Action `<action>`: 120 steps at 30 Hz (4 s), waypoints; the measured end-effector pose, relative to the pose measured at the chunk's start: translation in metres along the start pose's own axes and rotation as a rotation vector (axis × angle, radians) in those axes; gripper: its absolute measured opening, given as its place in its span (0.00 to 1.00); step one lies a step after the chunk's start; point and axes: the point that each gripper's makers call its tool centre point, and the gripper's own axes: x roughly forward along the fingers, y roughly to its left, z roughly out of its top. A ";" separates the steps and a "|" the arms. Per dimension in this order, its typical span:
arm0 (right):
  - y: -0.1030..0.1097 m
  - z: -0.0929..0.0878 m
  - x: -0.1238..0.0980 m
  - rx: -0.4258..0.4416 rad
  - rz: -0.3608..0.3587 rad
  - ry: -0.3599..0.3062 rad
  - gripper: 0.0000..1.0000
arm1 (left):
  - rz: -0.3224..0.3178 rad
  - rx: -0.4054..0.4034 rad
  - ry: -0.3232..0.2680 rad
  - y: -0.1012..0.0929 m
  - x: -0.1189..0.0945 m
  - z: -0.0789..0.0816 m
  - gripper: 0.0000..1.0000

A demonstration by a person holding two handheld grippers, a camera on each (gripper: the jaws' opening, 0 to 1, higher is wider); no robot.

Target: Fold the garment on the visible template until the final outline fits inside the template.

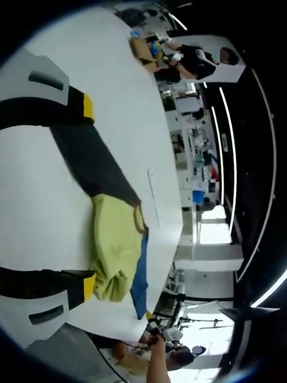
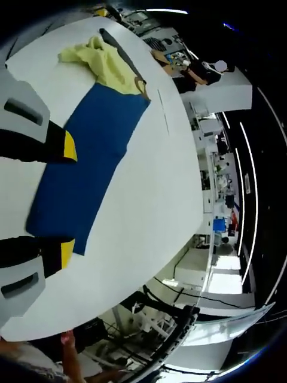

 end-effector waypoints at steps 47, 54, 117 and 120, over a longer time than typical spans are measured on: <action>0.255 -0.059 -0.023 -0.212 0.611 0.033 0.45 | -0.301 0.067 0.147 -0.138 0.078 -0.052 0.53; 0.268 -0.066 -0.013 -0.198 0.604 0.023 0.34 | -0.308 0.064 0.156 -0.148 0.092 -0.055 0.42; 0.229 0.014 0.051 -0.293 0.431 -0.005 0.00 | -0.225 -0.093 0.155 -0.125 0.128 -0.015 0.02; 0.228 0.016 0.057 -0.293 0.420 -0.005 0.00 | -0.207 -0.111 0.155 -0.121 0.135 -0.014 0.02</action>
